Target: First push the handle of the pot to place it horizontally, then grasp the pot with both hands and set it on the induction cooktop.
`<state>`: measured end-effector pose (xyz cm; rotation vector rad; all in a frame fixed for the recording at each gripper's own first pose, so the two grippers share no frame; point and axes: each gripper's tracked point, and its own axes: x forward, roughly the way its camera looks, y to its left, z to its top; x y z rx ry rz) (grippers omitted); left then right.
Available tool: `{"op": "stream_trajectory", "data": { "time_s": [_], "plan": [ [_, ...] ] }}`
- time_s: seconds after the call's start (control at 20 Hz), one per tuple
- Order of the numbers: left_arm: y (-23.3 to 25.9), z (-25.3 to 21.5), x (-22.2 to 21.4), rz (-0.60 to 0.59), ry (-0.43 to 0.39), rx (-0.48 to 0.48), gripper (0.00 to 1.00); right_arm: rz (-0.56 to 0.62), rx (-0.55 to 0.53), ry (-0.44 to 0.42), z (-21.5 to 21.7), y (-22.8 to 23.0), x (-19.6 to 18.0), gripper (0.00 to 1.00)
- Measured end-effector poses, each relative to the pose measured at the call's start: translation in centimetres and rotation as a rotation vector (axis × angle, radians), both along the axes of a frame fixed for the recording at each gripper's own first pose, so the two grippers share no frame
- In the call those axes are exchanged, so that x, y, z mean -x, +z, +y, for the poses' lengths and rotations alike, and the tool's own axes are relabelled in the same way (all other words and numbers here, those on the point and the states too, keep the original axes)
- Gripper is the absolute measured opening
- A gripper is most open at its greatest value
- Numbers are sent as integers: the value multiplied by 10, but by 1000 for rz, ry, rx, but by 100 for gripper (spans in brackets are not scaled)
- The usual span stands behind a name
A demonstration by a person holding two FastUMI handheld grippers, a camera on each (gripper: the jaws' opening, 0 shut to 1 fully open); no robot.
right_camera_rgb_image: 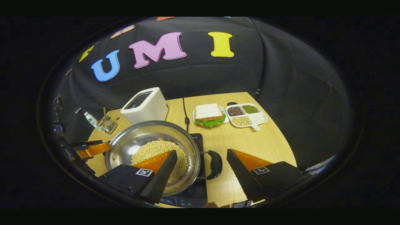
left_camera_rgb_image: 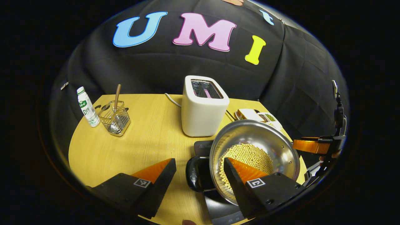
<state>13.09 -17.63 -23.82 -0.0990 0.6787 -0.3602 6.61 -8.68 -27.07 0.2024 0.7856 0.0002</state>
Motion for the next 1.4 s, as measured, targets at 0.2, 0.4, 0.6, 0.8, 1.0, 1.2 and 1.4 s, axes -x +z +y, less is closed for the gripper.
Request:
{"op": "stream_trajectory", "data": {
  "time_s": [0.2, 0.4, 0.6, 0.8, 1.0, 1.2, 1.4],
  "plan": [
    [38, 16, 6, -87, 11, 17, 96, -107, 33, -17, 1, 41, 5, 99],
    [90, 34, 17, -218, 19, 33, 95, -229, 50, -68, 3, 92, 5, 99],
    [138, 52, 40, -317, 32, 53, 95, -356, 44, -106, 17, 150, 11, 98],
    [192, 76, 60, -455, 55, 74, 95, -458, 33, -122, 29, 196, 25, 98],
    [232, 107, 84, -604, 94, 41, 95, -572, 38, -125, 40, 235, 41, 98],
    [252, 138, 108, -697, 129, 26, 95, -688, 88, -101, 55, 266, 58, 98],
    [274, 169, 130, -772, 204, 13, 95, -725, 69, -102, 70, 288, 76, 98]
  ]
}}
